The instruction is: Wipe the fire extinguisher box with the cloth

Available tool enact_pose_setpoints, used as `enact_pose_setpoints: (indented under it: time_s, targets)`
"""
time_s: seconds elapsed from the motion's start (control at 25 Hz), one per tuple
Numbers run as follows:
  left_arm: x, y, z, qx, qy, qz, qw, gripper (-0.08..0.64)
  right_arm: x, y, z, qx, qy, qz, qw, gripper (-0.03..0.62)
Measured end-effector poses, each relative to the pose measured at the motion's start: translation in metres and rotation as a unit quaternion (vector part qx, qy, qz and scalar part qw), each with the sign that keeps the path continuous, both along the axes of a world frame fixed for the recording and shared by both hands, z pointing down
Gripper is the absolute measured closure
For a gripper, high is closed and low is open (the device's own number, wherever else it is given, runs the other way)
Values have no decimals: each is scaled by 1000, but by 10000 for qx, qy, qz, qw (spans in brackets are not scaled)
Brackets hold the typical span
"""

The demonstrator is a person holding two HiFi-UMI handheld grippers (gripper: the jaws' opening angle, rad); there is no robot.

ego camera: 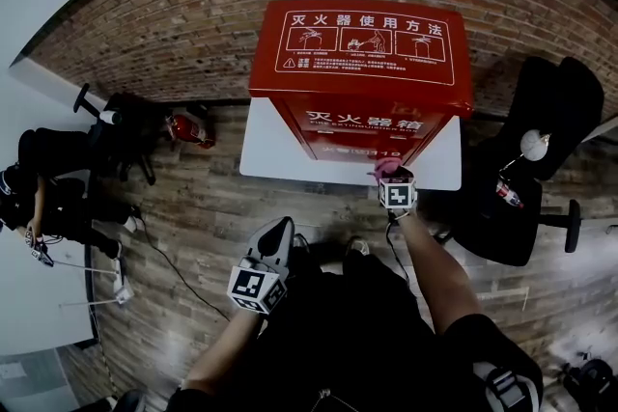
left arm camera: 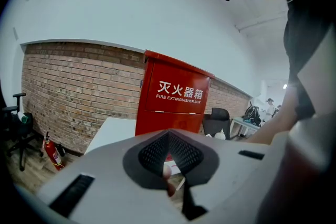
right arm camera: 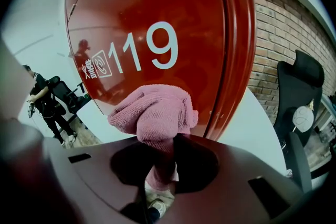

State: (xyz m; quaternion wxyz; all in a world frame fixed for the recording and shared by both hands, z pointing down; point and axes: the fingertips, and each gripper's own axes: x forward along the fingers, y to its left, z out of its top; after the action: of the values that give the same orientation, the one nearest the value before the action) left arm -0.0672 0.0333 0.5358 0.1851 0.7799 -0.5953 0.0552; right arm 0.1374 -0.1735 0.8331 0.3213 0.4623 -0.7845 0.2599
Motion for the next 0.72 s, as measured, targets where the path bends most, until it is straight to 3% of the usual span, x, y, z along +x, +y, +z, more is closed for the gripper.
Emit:
enact_pose_setpoints:
  time_s: [0.72]
  targets:
    - [6,-4,-5,97,16,149,9998,538,-4,-2,-39,200,-170,46,9996,503]
